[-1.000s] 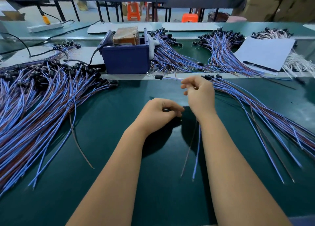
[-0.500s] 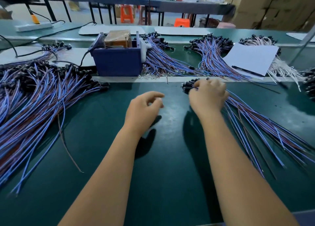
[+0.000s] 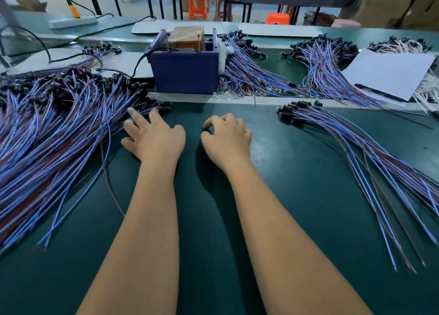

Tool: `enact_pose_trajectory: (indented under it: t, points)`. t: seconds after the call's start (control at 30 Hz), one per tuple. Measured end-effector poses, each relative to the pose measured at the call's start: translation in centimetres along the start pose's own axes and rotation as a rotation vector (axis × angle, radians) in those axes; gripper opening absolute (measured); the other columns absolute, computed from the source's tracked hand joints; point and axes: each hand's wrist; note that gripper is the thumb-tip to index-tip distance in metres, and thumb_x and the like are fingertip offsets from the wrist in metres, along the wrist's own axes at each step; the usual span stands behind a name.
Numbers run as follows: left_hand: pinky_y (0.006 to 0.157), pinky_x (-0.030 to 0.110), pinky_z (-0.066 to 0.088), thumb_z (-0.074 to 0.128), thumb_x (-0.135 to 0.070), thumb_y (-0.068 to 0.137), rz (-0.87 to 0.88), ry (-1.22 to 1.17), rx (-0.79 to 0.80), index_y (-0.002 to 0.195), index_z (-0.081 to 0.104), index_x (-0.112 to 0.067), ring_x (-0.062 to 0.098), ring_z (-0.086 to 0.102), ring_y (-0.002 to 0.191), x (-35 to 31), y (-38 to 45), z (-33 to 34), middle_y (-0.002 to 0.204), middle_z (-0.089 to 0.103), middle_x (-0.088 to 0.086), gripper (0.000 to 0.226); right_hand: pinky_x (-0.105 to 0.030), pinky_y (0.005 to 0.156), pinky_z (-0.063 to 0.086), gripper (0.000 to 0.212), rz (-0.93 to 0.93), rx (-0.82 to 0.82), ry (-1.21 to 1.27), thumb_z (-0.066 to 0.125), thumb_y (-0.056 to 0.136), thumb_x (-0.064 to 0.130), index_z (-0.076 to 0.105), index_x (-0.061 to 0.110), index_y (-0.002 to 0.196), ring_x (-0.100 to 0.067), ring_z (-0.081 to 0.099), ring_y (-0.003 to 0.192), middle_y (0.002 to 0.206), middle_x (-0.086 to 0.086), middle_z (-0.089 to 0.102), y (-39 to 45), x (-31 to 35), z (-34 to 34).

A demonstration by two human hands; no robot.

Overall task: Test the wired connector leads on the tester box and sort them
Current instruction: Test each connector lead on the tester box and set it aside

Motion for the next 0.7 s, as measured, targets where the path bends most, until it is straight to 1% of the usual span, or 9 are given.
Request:
enact_pose_trajectory:
  t: [0.1,0.17,0.3,0.4,0.53,0.6,0.7]
  points:
    - [0.104,0.049,0.021,0.041,-0.036,0.091,-0.03,0.027,0.034,0.148,0.031,-0.02,0.033,0.015,0.14,0.2,0.33,-0.01,0.164,0.007,0.01,0.06,-0.035,0.093,0.021,0.021,-0.011,0.004,-0.01,0.047,0.09,0.03,0.059,0.031,0.107,-0.021,0.035,0.118,0.117,0.004,0.046,-0.21,-0.04,0.0]
    - [0.103,0.048,0.022,0.041,-0.036,0.092,-0.038,0.02,0.023,0.147,0.032,-0.019,0.033,0.017,0.138,0.33,0.31,-0.04,0.163,0.01,0.009,0.059,-0.035,0.095,0.022,0.022,-0.013,0.012,-0.023,0.046,0.09,0.03,0.058,0.031,0.109,-0.021,0.035,0.118,0.119,0.004,0.046,-0.33,-0.05,-0.01]
    - [0.098,0.046,0.026,0.039,-0.032,0.092,-0.026,-0.006,-0.021,0.149,0.029,-0.021,0.033,0.021,0.133,0.43,0.16,-0.17,0.165,0.005,0.005,0.059,-0.035,0.099,0.023,0.023,-0.018,0.032,-0.048,0.047,0.092,0.033,0.057,0.031,0.112,-0.021,0.035,0.119,0.121,0.004,0.045,-0.45,-0.05,-0.07]
    - [0.098,0.046,0.026,0.038,-0.033,0.093,-0.017,0.012,-0.002,0.148,0.03,-0.019,0.033,0.023,0.132,0.38,0.25,-0.21,0.162,0.017,0.005,0.058,-0.035,0.1,0.023,0.024,-0.017,0.043,-0.035,0.047,0.093,0.035,0.058,0.031,0.114,-0.021,0.035,0.12,0.123,0.004,0.045,-0.4,-0.16,-0.17]
    - [0.1,0.047,0.026,0.044,-0.031,0.092,-0.021,0.027,-0.013,0.138,0.039,-0.017,0.035,0.027,0.13,0.3,0.1,-0.3,0.145,0.031,0.013,0.048,-0.035,0.099,0.023,0.025,-0.021,0.042,-0.02,0.047,0.093,0.036,0.06,0.032,0.114,-0.02,0.036,0.119,0.123,0.004,0.046,-0.36,-0.25,-0.16]
    - [0.1,0.046,0.028,0.047,-0.026,0.092,-0.001,0.022,-0.035,0.13,0.044,-0.017,0.036,0.032,0.128,0.29,-0.01,-0.35,0.139,0.037,0.015,0.039,-0.035,0.098,0.023,0.024,-0.02,0.038,-0.009,0.047,0.093,0.037,0.061,0.032,0.112,-0.02,0.036,0.119,0.122,0.005,0.047,-0.36,-0.27,-0.11]
    - [0.099,0.046,0.033,0.047,-0.018,0.094,0.03,0.01,-0.078,0.125,0.05,-0.015,0.037,0.043,0.123,0.33,-0.08,-0.38,0.132,0.049,0.016,0.031,-0.034,0.097,0.022,0.023,-0.018,0.031,0.013,0.048,0.093,0.037,0.062,0.032,0.11,-0.02,0.036,0.118,0.12,0.005,0.047,-0.33,-0.35,-0.06]
Point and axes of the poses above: each hand's wrist, its own y-axis towards the middle knuckle, its own z-axis out of the palm, x = y × z
